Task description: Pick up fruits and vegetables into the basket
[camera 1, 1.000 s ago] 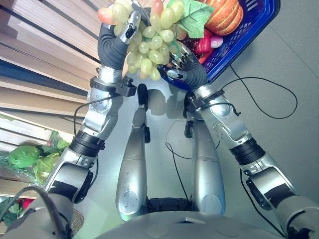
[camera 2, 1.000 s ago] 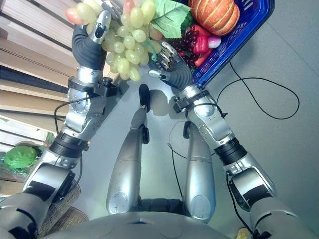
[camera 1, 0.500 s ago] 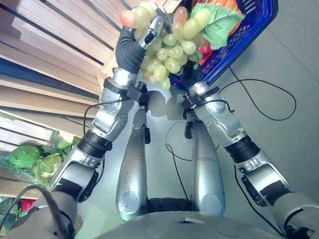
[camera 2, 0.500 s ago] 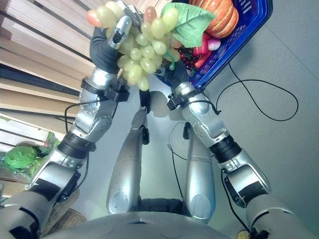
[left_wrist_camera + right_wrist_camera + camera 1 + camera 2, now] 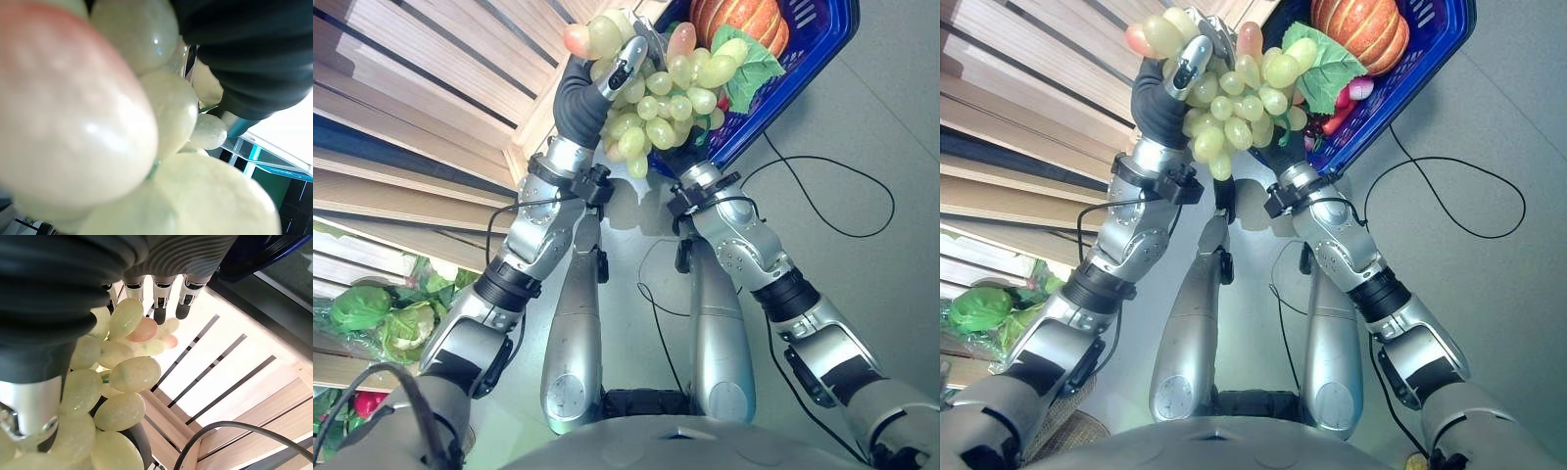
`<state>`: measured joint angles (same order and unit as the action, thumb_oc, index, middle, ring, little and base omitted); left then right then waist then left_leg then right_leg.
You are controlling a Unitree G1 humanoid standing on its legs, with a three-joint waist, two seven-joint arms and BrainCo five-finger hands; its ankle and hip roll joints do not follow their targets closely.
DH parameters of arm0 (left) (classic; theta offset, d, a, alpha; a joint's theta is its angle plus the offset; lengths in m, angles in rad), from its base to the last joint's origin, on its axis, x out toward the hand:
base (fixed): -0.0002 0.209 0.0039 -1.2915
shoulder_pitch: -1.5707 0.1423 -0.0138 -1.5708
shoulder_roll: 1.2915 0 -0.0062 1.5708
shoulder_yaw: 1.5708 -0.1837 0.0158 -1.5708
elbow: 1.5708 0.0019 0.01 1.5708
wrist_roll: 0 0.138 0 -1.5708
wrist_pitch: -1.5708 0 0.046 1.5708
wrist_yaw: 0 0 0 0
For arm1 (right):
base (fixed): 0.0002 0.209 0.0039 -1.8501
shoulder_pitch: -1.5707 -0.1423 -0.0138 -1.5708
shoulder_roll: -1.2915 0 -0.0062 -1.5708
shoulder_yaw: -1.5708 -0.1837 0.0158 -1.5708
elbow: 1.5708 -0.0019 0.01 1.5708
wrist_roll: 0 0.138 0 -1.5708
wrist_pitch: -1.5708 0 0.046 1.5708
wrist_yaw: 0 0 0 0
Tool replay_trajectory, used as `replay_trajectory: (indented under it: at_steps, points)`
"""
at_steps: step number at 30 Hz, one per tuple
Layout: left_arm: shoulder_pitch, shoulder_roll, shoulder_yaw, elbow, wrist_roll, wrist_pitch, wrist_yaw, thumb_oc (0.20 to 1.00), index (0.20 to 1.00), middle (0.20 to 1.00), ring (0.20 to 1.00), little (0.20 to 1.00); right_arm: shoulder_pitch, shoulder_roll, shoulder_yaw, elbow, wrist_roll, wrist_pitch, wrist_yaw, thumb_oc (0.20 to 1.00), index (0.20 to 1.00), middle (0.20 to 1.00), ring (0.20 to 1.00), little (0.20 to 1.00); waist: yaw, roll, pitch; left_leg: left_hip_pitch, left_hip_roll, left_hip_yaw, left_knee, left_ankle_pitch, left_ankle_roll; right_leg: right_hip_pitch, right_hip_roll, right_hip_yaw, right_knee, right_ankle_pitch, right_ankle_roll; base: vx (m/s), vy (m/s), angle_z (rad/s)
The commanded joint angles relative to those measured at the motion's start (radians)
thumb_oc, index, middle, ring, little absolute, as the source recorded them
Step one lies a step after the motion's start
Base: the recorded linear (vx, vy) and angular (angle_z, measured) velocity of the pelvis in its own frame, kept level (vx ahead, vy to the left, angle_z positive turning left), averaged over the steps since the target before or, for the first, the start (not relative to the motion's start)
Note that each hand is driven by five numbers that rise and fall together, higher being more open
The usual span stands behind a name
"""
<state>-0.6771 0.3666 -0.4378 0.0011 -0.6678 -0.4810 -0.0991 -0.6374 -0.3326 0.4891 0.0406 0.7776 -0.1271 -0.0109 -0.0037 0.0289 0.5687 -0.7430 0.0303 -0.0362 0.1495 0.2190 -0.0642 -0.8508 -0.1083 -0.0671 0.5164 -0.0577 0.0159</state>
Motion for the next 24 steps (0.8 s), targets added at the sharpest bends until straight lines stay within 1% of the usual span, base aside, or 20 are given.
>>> replay_trajectory:
  at_steps: [1,2,3,7,9,10,11,12,13,16,19,21,22,24]
  points:
    - [-0.029,-0.031,-0.062,-0.131,0.025,-0.014,-0.040,0.200,0.200,0.200,0.200,0.200,-0.043,0.058,0.017,-0.122,0.027,-0.041,0.063,0.545,0.545,0.545,0.545,0.545,-0.001,-0.003,-0.049,-0.005,-0.042,0.017,0.080,-0.098,0.076,0.102,0.000,0.002,-0.243,0.168,0.040,0.00,0.000,0.00]
    - [-0.029,-0.030,-0.063,-0.129,0.028,-0.015,-0.038,0.200,0.200,0.200,0.200,0.200,-0.043,0.056,0.018,-0.122,0.034,-0.043,0.068,0.219,0.219,0.219,0.219,0.219,-0.001,-0.003,-0.049,-0.005,-0.042,0.017,0.079,-0.098,0.077,0.102,0.000,0.002,-0.244,0.169,0.040,0.00,0.000,0.00]
    - [-0.028,-0.025,-0.065,-0.125,0.024,-0.017,-0.039,0.200,0.200,0.200,0.200,0.200,-0.041,0.054,0.018,-0.123,0.053,-0.044,0.083,0.200,0.200,0.200,0.200,0.200,-0.001,-0.003,-0.049,-0.004,-0.042,0.017,0.079,-0.098,0.077,0.103,-0.001,0.001,-0.245,0.169,0.040,0.00,0.000,0.00]
    - [-0.023,-0.022,-0.068,-0.124,0.036,-0.009,-0.027,0.200,0.200,0.200,0.200,0.200,-0.042,0.052,0.017,-0.124,0.064,-0.043,0.085,0.200,0.200,0.200,0.200,0.200,0.000,-0.003,-0.049,-0.002,-0.042,0.016,0.079,-0.097,0.077,0.104,-0.001,0.001,-0.244,0.170,0.041,0.00,0.000,0.00]
    - [-0.025,-0.019,-0.068,-0.114,0.056,-0.005,0.001,0.200,0.200,0.200,0.200,0.200,-0.043,0.054,0.019,-0.119,0.063,-0.049,0.085,0.200,0.200,0.200,0.200,0.200,0.000,-0.003,-0.049,-0.003,-0.041,0.017,0.079,-0.097,0.076,0.104,-0.001,0.001,-0.245,0.170,0.041,0.00,0.000,0.00]
    - [-0.023,-0.019,-0.068,-0.113,0.081,0.000,0.033,0.285,0.285,0.285,0.285,0.285,-0.044,0.055,0.018,-0.116,0.065,-0.051,0.086,0.200,0.200,0.200,0.200,0.200,0.001,-0.002,-0.049,-0.003,-0.041,0.017,0.079,-0.096,0.076,0.104,-0.001,0.001,-0.245,0.170,0.041,0.00,0.000,0.00]
    - [-0.020,-0.015,-0.068,-0.109,0.107,0.006,0.078,0.912,0.912,0.912,0.912,0.912,-0.041,0.053,0.018,-0.116,0.067,-0.054,0.088,0.200,0.200,0.200,0.200,0.200,0.001,-0.001,-0.049,-0.003,-0.041,0.016,0.079,-0.097,0.076,0.105,-0.001,0.001,-0.245,0.170,0.041,0.00,0.000,0.00]
    - [-0.020,-0.011,-0.067,-0.106,0.117,0.011,0.101,1.000,1.000,1.000,1.000,1.000,-0.039,0.053,0.017,-0.118,0.067,-0.054,0.087,0.200,0.200,0.200,0.200,0.200,0.001,-0.002,-0.049,-0.003,-0.041,0.016,0.079,-0.096,0.076,0.106,-0.001,0.001,-0.247,0.170,0.041,0.00,0.000,0.00]
    - [-0.020,-0.011,-0.067,-0.106,0.117,0.011,0.102,1.000,1.000,1.000,1.000,1.000,-0.039,0.053,0.017,-0.118,0.067,-0.054,0.087,0.200,0.200,0.200,0.200,0.200,0.001,-0.002,-0.049,-0.003,-0.041,0.016,0.079,-0.096,0.076,0.106,-0.001,0.001,-0.247,0.170,0.041,0.00,0.000,0.00]
    - [-0.011,-0.007,-0.064,-0.099,0.153,0.020,0.148,1.000,1.000,1.000,1.000,1.000,-0.034,0.051,0.017,-0.120,0.072,-0.063,0.086,0.200,0.200,0.200,0.200,0.200,0.003,-0.001,-0.049,-0.004,-0.043,0.013,0.077,-0.094,0.076,0.106,-0.002,-0.001,-0.250,0.171,0.042,0.00,0.000,0.00]
    - [0.005,-0.007,-0.052,-0.097,0.205,0.009,0.239,1.000,1.000,1.000,1.000,1.000,-0.029,0.048,0.013,-0.120,0.071,-0.069,0.084,0.200,0.200,0.200,0.200,0.200,0.006,-0.001,-0.049,-0.006,-0.045,0.010,0.078,-0.094,0.077,0.106,-0.002,-0.003,-0.250,0.171,0.043,0.00,0.000,0.00]
    - [0.008,-0.008,-0.042,-0.089,0.268,0.003,0.323,1.000,1.000,1.000,1.000,1.000,-0.029,0.049,0.008,-0.121,0.070,-0.070,0.077,0.200,0.200,0.200,0.200,0.200,0.008,-0.001,-0.049,-0.008,-0.046,0.008,0.080,-0.094,0.077,0.104,-0.003,-0.005,-0.249,0.170,0.043,0.00,0.000,0.00]
    - [0.011,-0.007,-0.036,-0.089,0.280,0.005,0.342,1.000,1.000,1.000,1.000,1.000,-0.031,0.047,0.005,-0.121,0.074,-0.071,0.077,0.200,0.200,0.200,0.200,0.200,0.010,-0.001,-0.049,-0.009,-0.046,0.007,0.081,-0.094,0.077,0.104,-0.004,-0.005,-0.248,0.169,0.043,0.00,0.000,0.00]
    - [0.017,-0.008,-0.020,-0.076,0.338,-0.003,0.413,1.000,1.000,1.000,1.000,1.000,-0.028,0.050,0.000,-0.118,0.075,-0.076,0.078,0.200,0.200,0.200,0.200,0.200,0.012,-0.002,-0.049,-0.010,-0.048,0.004,0.084,-0.094,0.077,0.103,-0.003,-0.008,-0.246,0.168,0.043,0.00,0.000,0.00]
